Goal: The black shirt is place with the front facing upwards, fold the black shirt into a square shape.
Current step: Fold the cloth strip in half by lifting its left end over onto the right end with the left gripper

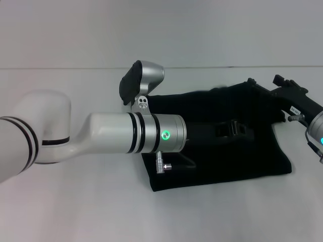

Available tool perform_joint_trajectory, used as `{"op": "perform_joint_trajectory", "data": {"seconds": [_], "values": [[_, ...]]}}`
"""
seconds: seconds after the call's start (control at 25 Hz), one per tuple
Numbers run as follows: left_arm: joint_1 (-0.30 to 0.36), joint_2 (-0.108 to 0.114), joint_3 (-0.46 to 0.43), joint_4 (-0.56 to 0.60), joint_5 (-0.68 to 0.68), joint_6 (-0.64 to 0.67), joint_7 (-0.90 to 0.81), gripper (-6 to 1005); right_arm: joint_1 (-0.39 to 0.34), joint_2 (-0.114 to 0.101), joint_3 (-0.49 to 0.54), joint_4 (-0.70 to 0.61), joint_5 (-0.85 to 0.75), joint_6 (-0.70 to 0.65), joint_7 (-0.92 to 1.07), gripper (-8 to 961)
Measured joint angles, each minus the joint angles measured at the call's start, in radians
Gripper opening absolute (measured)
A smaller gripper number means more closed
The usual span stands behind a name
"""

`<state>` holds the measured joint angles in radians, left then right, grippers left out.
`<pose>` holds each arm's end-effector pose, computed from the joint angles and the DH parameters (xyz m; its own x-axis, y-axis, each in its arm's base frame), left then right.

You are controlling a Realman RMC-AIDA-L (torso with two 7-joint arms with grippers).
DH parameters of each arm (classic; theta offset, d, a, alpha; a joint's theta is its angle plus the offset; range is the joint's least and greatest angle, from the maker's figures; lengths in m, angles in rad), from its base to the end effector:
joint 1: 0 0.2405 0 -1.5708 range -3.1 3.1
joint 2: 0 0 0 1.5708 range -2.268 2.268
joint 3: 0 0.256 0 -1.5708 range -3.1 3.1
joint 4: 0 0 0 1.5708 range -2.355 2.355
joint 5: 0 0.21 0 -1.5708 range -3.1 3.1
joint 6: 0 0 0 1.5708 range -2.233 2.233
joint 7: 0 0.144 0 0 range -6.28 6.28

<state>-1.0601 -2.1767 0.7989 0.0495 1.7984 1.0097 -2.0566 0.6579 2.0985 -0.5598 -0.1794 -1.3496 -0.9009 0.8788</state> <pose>-0.1282 0.3788 -0.1467 0.2287 0.9034 0.3627 0.8970 -0.3403 0.2821 0.2940 0.3974 -0.0281 0.5880 -0.2722 -0.7617 -0.7934 -0.3777 -0.4774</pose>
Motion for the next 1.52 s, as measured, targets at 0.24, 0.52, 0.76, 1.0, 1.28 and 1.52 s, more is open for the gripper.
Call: {"op": "perform_joint_trajectory", "data": {"seconds": [0.24,0.52,0.76,1.0,1.28,1.52], "values": [[0.003,0.000,-0.011,-0.007,-0.011,-0.007,0.014,41,-0.009,0.000,0.006,0.000,0.000,0.001,-0.036,924],[-0.002,0.000,-0.011,-0.048,-0.026,-0.020,0.044,46,-0.030,0.000,0.044,0.001,0.000,-0.012,-0.036,925],[0.019,0.000,-0.101,-0.075,-0.038,0.028,0.125,50,-0.046,0.000,0.058,0.001,0.000,-0.015,-0.030,925],[0.022,0.000,-0.138,-0.106,-0.030,0.079,0.183,54,-0.059,0.000,0.071,0.004,0.000,-0.032,-0.026,924],[0.044,0.000,-0.138,-0.098,-0.029,0.081,0.178,411,-0.064,0.000,0.074,0.008,0.000,-0.038,-0.026,925],[0.040,0.000,-0.139,-0.080,-0.032,0.052,0.193,574,-0.064,0.000,0.080,0.008,0.000,-0.038,-0.026,925]]}}
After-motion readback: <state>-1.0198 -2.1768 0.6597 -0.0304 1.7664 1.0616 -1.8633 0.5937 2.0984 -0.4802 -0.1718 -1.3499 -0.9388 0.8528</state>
